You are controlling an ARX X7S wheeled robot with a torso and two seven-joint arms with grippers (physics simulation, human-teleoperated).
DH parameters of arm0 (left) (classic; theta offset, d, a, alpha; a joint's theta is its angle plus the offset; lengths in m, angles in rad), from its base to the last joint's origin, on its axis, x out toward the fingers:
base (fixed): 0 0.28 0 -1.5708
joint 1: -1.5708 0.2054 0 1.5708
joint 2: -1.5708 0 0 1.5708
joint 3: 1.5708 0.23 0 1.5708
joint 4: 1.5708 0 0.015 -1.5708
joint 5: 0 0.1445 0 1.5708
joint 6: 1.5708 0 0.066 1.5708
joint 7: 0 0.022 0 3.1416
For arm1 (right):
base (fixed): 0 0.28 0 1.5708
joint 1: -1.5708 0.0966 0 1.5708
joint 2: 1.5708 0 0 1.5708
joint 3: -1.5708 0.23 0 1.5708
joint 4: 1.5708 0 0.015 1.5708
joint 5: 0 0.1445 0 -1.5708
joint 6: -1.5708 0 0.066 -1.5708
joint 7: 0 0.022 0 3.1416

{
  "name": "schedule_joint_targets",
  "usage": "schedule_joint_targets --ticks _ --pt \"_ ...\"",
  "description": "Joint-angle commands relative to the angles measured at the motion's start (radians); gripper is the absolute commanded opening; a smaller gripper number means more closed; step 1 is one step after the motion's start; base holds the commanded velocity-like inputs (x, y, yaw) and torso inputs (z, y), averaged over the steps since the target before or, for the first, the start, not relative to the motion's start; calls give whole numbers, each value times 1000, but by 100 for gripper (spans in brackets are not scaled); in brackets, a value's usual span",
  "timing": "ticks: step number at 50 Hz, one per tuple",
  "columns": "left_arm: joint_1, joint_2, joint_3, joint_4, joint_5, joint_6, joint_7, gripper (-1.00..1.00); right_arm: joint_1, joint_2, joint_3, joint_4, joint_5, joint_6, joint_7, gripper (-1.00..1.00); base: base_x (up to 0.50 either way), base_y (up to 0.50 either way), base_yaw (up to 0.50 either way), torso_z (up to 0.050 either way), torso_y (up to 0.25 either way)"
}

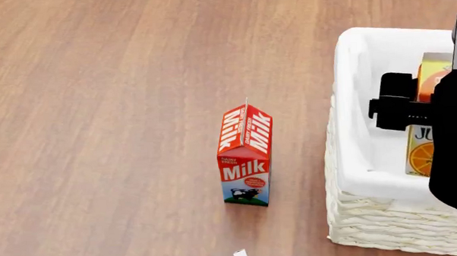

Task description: Pick up the orange juice, and put it in the basket.

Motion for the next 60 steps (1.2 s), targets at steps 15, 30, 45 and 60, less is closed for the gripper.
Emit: schedule_joint_targets --ticks 15,30,45,60 --pt "-3 7 13 -17 13 6 8 100 87 -32 -74 127 -97 -24 -62 -100 0 0 0 1 1" --pt "-14 7 21 -18 11 -4 5 100 122 -49 -96 193 -124 -45 -81 -100 0 0 0 0 1" --pt "-26 1 24 -11 -3 -20 -5 100 119 -58 -109 256 -148 -82 -102 -100 0 0 0 0 1" --pt "-35 8 35 -27 2 -19 3 100 134 -88 -100 349 -156 -132 -132 -100 0 0 0 1 1"
